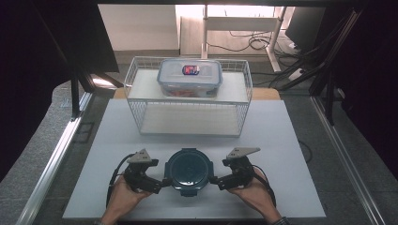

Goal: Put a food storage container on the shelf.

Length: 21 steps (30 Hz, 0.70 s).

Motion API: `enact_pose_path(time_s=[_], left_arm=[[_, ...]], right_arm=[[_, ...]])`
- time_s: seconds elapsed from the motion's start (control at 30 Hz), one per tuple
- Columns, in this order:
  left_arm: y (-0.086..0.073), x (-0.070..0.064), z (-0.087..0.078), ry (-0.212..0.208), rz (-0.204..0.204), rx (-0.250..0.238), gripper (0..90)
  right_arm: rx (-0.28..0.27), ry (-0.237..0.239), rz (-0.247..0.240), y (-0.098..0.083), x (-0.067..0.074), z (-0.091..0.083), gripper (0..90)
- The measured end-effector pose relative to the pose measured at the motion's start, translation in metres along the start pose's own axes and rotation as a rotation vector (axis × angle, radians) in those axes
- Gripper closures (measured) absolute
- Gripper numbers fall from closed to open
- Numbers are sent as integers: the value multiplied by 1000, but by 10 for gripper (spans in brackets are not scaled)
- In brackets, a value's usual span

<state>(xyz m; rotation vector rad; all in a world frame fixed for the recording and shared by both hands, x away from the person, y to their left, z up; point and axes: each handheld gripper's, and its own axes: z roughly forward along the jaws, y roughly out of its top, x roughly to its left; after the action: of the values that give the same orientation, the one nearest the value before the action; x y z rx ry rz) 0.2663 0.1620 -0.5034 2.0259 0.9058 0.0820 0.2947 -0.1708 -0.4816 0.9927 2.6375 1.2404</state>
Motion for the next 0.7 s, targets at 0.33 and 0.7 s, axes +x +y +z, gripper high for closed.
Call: enact_pose_path(time_s=[0.33, 0.7], left_arm=[[1, 8, 21, -157, -127, 64, 23], [-10, 21, 9, -265, -312, 65, 282]], right_arm=[[75, 131, 163, 15, -7, 27, 159], [92, 276, 386, 7, -26, 25, 361]])
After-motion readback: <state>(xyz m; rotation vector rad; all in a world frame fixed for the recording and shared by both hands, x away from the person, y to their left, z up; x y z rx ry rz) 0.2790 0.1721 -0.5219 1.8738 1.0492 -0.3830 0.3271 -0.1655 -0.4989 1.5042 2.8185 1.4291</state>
